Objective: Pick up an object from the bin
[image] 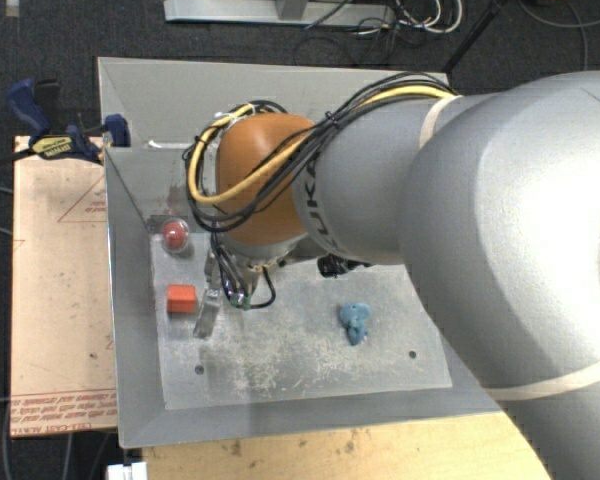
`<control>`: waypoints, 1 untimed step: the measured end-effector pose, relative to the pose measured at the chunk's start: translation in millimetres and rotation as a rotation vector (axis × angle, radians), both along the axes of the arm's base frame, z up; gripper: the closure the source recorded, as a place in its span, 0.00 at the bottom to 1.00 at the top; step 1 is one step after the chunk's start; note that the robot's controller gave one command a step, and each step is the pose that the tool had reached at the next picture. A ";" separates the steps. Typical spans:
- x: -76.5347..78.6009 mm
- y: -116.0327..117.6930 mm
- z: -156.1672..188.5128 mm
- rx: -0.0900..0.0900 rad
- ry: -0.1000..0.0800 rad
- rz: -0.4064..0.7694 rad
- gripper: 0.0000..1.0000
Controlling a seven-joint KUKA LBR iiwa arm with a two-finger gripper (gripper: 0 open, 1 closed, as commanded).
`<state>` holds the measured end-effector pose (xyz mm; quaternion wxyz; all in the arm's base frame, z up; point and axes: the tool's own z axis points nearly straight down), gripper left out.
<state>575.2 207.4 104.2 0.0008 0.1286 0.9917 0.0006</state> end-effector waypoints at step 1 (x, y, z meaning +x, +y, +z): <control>33.3 32.3 14.3 0.002 -0.005 0.237 0.00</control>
Offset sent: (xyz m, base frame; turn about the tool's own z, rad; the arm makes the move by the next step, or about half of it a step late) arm 0.0319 0.0309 0.0133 -0.2364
